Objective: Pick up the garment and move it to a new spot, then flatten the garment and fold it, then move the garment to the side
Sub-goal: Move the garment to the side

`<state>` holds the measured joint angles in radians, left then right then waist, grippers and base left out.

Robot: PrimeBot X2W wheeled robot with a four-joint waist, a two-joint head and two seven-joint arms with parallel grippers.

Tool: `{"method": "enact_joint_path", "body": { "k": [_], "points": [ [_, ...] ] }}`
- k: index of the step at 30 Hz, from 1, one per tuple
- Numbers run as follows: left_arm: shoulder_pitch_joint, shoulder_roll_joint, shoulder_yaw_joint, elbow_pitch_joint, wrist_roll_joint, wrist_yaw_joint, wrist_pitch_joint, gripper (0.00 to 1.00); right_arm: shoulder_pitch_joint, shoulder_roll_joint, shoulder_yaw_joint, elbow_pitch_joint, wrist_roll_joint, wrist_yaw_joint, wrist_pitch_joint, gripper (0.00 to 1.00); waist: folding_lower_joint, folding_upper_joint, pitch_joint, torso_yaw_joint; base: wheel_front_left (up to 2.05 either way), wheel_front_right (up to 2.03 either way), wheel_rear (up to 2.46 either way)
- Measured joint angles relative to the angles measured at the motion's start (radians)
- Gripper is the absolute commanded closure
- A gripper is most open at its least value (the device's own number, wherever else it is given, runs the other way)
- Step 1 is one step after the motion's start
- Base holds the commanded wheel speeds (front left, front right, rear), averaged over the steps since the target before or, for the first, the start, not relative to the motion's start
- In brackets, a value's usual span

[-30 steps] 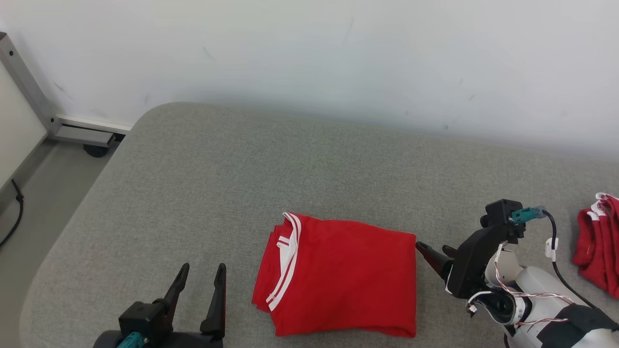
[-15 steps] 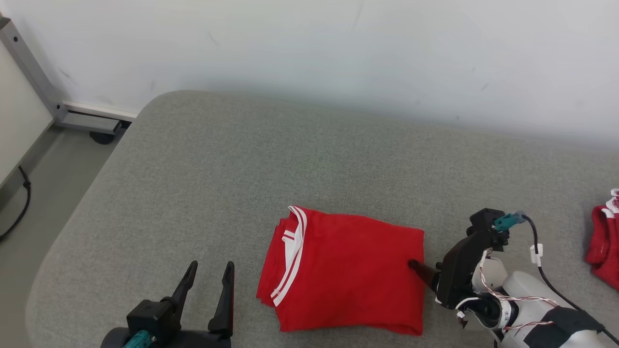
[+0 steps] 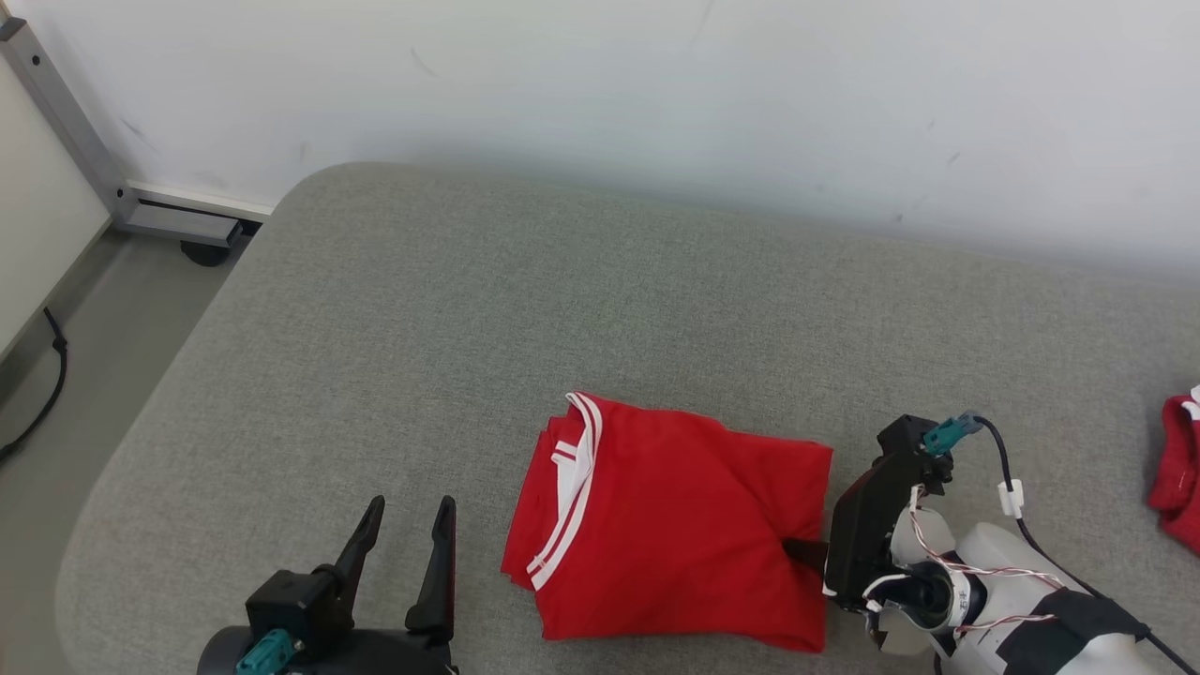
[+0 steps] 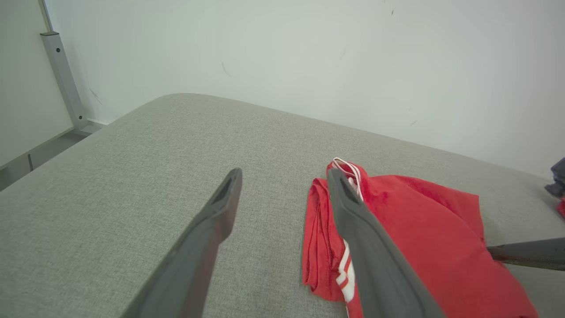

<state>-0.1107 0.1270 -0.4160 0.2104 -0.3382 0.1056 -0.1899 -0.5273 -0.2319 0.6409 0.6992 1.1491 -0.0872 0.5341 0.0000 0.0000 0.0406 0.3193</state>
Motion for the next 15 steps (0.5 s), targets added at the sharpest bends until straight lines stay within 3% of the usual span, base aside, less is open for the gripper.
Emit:
{"method": "enact_joint_path", "body": {
  "k": [7, 15],
  "points": [
    [0.0, 0.001, 0.012, 0.003, -0.005, 0.001, -0.002, 0.0, -0.044, -0.007, -0.009, 0.006, 0.003, 0.0, 0.021, 1.0, 0.0, 0.0, 0.002, -0.009, 0.0, 0.0, 0.0],
    [0.001, 0.001, 0.015, -0.008, -0.009, 0.0, -0.006, 0.0, -0.151, -0.113, -0.052, 0.006, -0.007, -0.001, 0.04, 1.0, 0.0, 0.0001, 0.014, -0.027, 0.0, 0.0, 0.0]
  ]
}}
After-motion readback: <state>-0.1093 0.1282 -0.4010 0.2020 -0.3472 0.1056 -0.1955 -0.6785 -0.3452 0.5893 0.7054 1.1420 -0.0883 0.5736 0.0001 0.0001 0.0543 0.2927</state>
